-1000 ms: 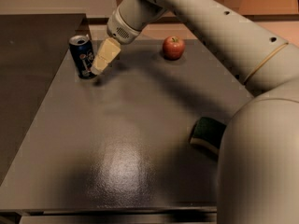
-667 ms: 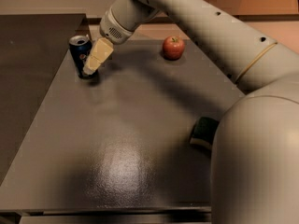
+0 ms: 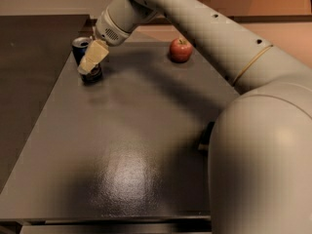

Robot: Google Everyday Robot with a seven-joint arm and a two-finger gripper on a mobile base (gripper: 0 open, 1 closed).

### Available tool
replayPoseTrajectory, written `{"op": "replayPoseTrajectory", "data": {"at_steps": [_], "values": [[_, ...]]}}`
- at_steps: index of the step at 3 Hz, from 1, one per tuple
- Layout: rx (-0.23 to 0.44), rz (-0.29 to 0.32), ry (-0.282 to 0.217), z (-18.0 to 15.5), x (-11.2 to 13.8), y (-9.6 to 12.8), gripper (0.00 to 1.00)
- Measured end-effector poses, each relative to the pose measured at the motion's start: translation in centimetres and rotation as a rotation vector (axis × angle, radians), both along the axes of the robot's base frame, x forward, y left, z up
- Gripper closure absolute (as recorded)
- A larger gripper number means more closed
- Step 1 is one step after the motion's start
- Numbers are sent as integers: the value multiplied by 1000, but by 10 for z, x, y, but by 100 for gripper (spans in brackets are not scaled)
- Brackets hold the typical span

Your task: Pick pepsi can

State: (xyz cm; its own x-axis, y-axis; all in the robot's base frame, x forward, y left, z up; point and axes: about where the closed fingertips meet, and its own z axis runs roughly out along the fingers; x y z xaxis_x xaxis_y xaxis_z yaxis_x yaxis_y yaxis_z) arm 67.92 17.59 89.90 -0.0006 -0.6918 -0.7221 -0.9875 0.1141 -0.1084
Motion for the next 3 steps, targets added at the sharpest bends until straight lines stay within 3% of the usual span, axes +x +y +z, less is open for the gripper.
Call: {"op": "replayPoseTrajectory", "data": {"at_steps": [3], "values": [[39,46,15,24,-19,6,88]]}}
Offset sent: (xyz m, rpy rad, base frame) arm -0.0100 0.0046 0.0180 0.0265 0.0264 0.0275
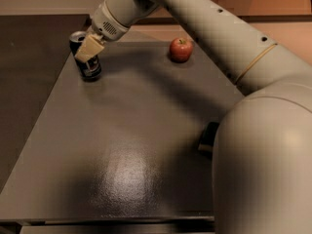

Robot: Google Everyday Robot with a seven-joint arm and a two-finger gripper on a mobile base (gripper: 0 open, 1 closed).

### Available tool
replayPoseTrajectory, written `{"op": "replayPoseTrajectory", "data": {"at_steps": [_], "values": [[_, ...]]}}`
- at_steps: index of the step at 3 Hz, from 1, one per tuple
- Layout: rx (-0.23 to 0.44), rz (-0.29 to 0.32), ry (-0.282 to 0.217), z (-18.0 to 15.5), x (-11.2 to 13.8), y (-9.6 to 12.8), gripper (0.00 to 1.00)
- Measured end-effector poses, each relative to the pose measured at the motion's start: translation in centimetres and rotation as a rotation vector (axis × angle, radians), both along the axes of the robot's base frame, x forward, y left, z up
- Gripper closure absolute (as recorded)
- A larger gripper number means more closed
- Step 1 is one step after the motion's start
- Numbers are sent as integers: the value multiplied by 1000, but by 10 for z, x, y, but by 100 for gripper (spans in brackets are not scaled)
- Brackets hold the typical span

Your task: Pick pepsi can

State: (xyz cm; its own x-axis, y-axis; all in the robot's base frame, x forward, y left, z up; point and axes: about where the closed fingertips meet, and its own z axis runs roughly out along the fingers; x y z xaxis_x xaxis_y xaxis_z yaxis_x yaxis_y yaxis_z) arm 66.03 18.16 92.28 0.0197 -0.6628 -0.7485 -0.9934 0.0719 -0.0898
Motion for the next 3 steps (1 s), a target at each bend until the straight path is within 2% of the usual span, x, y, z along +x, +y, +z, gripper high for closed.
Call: {"op": "replayPoseTrajectory", "data": {"at_steps": [1,2,3], "values": [[13,35,-22,32,-21,-5,100],[-37,102,-28,90,-55,-15,100],[-37,102,-28,90,-55,-15,100]]}}
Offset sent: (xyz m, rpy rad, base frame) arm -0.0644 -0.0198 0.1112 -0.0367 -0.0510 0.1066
